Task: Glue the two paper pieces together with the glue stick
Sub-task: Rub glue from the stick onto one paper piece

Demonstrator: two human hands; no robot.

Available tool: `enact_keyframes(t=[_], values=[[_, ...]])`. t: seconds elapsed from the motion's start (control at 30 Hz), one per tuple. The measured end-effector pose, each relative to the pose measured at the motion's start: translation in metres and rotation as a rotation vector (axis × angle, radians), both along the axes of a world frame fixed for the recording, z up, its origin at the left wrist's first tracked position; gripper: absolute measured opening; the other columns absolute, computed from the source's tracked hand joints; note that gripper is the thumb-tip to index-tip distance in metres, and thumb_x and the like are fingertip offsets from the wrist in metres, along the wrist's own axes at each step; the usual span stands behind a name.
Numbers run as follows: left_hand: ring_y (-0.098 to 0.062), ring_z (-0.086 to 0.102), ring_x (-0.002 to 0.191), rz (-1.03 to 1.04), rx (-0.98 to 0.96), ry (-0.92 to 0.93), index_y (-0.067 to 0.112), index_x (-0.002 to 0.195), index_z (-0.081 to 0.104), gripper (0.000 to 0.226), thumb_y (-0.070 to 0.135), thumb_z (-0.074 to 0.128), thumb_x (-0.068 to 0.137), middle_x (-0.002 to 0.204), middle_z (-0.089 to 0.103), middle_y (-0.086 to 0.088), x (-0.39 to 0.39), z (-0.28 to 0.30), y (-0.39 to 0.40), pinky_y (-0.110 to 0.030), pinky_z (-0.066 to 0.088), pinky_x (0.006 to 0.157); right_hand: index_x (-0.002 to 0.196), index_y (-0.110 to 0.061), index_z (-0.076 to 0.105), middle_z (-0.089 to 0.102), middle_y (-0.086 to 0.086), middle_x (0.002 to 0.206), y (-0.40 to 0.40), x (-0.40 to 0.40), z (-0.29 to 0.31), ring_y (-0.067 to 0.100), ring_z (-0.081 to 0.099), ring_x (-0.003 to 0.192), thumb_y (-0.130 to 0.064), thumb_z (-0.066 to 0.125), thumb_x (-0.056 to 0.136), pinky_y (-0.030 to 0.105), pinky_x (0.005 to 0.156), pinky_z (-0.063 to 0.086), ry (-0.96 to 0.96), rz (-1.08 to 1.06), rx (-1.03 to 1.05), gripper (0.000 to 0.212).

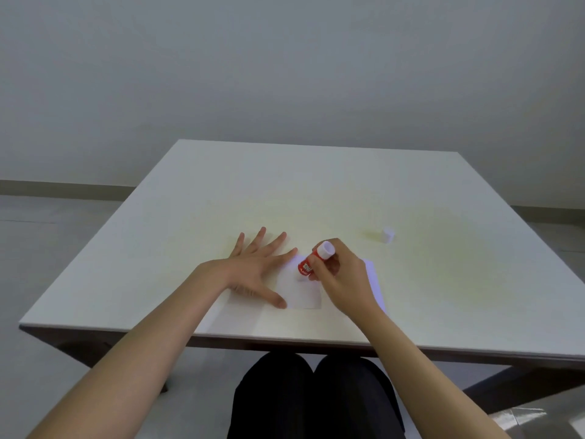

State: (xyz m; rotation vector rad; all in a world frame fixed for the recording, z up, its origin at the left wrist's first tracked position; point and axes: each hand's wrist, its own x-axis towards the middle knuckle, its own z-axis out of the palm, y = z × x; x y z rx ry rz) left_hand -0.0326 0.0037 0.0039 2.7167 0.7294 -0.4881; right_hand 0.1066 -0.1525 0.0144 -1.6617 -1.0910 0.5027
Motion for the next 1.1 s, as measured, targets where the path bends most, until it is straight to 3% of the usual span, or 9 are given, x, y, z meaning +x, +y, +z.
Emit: enact_keyframes(t=[0.2, 0.37, 0.47, 0.57, 0.67, 0.73, 0.83, 0.97, 1.1], values=[[-0.021, -0.039, 0.137, 0.000, -0.016, 0.001, 0.049, 0.144, -0.013, 0.110, 0.075, 0.059, 0.064, 0.155, -0.029, 0.012, -0.001, -0.002, 0.000, -0.055, -0.024, 0.110, 0.088, -0.005, 0.054, 0.072, -0.009, 0.071, 0.017, 0.021, 0.004, 0.002, 0.068, 0.065, -0.011, 0.054, 0.091, 0.025, 0.071, 0.055, 0.081, -0.148, 0.024, 0.007], [-0.018, -0.039, 0.137, 0.004, -0.043, -0.024, 0.047, 0.143, -0.017, 0.114, 0.076, 0.059, 0.063, 0.154, -0.030, 0.015, -0.003, -0.005, 0.003, -0.053, -0.025, 0.110, 0.084, -0.017, 0.058, 0.073, -0.016, 0.071, 0.010, 0.021, 0.005, 0.006, 0.071, 0.068, -0.017, 0.056, 0.090, 0.016, 0.068, 0.054, 0.173, -0.173, 0.095, 0.005], [-0.015, -0.038, 0.137, 0.022, -0.073, -0.052, 0.050, 0.140, -0.021, 0.116, 0.076, 0.060, 0.062, 0.154, -0.029, 0.019, -0.003, -0.004, 0.003, -0.052, -0.025, 0.110, 0.088, -0.006, 0.060, 0.075, 0.002, 0.070, -0.001, 0.013, 0.009, 0.022, 0.073, 0.069, -0.012, 0.055, 0.093, 0.028, 0.067, 0.060, 0.746, -0.137, 0.215, 0.010], [-0.009, -0.032, 0.138, 0.081, -0.196, -0.131, 0.057, 0.137, -0.018, 0.106, 0.068, 0.064, 0.070, 0.156, -0.019, 0.020, -0.006, 0.004, 0.001, -0.048, -0.023, 0.112, 0.084, -0.003, 0.057, 0.071, 0.013, 0.065, -0.010, 0.002, 0.014, 0.026, 0.073, 0.063, -0.009, 0.054, 0.093, 0.031, 0.062, 0.062, 1.368, -0.147, 0.279, 0.011], [0.005, -0.016, 0.136, 0.258, -0.427, -0.427, 0.070, 0.128, 0.007, 0.079, 0.056, 0.065, 0.076, 0.153, 0.006, 0.024, -0.010, 0.018, -0.009, -0.043, -0.012, 0.117, 0.092, -0.001, 0.057, 0.068, 0.020, 0.084, -0.016, -0.006, 0.020, 0.028, 0.074, 0.066, -0.007, 0.056, 0.092, 0.035, 0.062, 0.063, 1.626, -0.160, 0.329, 0.006], [0.006, 0.014, 0.141, 0.388, -0.554, -0.749, 0.055, 0.131, 0.037, 0.064, 0.052, 0.065, 0.075, 0.149, 0.033, 0.022, -0.008, 0.025, -0.025, -0.039, 0.010, 0.121, 0.096, 0.001, 0.057, 0.069, 0.021, 0.085, -0.017, -0.011, 0.024, 0.026, 0.074, 0.066, -0.007, 0.056, 0.092, 0.034, 0.061, 0.063, 1.680, -0.143, 0.335, 0.009], [0.010, 0.053, 0.118, 0.475, -0.678, -1.061, 0.037, 0.114, 0.064, 0.030, 0.033, 0.067, 0.084, 0.119, 0.066, 0.023, 0.006, 0.028, -0.059, -0.021, 0.040, 0.104, 0.096, -0.001, 0.060, 0.074, 0.014, 0.073, -0.014, -0.020, 0.029, 0.019, 0.072, 0.059, -0.014, 0.058, 0.092, 0.025, 0.055, 0.060, 1.671, -0.107, 0.274, 0.014], [0.004, 0.069, 0.089, 0.585, -0.747, -1.313, 0.036, 0.085, 0.076, 0.022, 0.016, 0.066, 0.086, 0.089, 0.077, 0.015, 0.025, 0.032, -0.092, -0.003, 0.045, 0.072, 0.093, -0.011, 0.063, 0.073, 0.003, 0.083, -0.012, -0.031, 0.028, 0.013, 0.056, 0.050, -0.027, 0.059, 0.091, 0.022, 0.048, 0.048, 1.527, -0.058, 0.121, 0.017], [0.001, 0.070, 0.084, 0.604, -0.707, -1.397, 0.033, 0.077, 0.078, 0.018, 0.017, 0.070, 0.082, 0.083, 0.077, 0.013, 0.026, 0.042, -0.091, -0.003, 0.046, 0.070, 0.092, -0.016, 0.070, 0.070, 0.000, 0.086, -0.019, -0.031, 0.023, 0.013, 0.056, 0.056, -0.036, 0.061, 0.088, 0.026, 0.061, 0.043, 1.179, -0.054, -0.021, 0.023]])
